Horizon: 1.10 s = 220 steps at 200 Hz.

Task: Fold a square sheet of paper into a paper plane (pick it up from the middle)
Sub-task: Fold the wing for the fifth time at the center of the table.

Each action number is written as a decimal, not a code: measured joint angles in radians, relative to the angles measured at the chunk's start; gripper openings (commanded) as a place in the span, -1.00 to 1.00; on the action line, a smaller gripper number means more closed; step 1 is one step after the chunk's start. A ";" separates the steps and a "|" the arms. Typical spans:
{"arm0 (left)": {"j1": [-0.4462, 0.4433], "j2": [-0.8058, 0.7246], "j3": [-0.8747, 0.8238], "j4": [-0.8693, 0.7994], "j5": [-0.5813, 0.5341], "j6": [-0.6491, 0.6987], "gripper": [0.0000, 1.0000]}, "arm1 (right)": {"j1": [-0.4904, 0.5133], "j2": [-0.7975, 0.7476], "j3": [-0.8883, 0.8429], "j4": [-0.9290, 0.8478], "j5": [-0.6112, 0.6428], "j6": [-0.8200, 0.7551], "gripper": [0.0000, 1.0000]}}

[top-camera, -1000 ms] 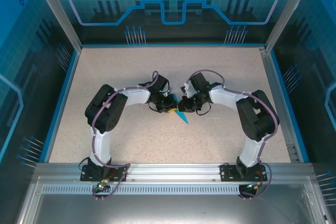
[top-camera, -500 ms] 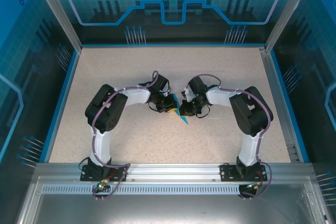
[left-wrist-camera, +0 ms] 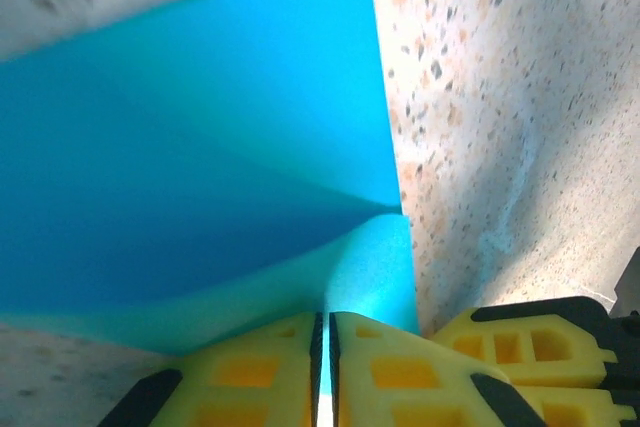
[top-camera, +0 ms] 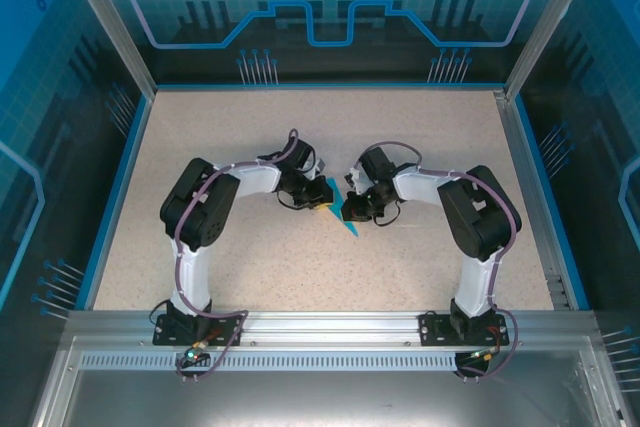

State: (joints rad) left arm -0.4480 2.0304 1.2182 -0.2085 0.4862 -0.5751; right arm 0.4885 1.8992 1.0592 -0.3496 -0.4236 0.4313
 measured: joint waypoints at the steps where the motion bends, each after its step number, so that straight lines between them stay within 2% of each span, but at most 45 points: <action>1: 0.001 0.000 0.001 0.000 0.000 0.001 -0.70 | 0.000 0.000 0.000 0.000 0.000 0.000 -0.86; 65: 0.059 0.000 0.066 -0.023 -0.025 0.105 -0.67 | 0.000 0.003 0.001 0.000 -0.002 -0.003 -0.87; 220: 0.088 0.045 0.084 -0.050 -0.056 0.137 -0.69 | 0.000 0.004 0.001 0.000 -0.003 -0.006 -0.87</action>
State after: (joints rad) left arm -0.3599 2.0750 1.3018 -0.2584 0.4301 -0.4377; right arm 0.4881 1.9030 1.0599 -0.3496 -0.4271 0.4252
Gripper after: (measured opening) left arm 0.154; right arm 0.067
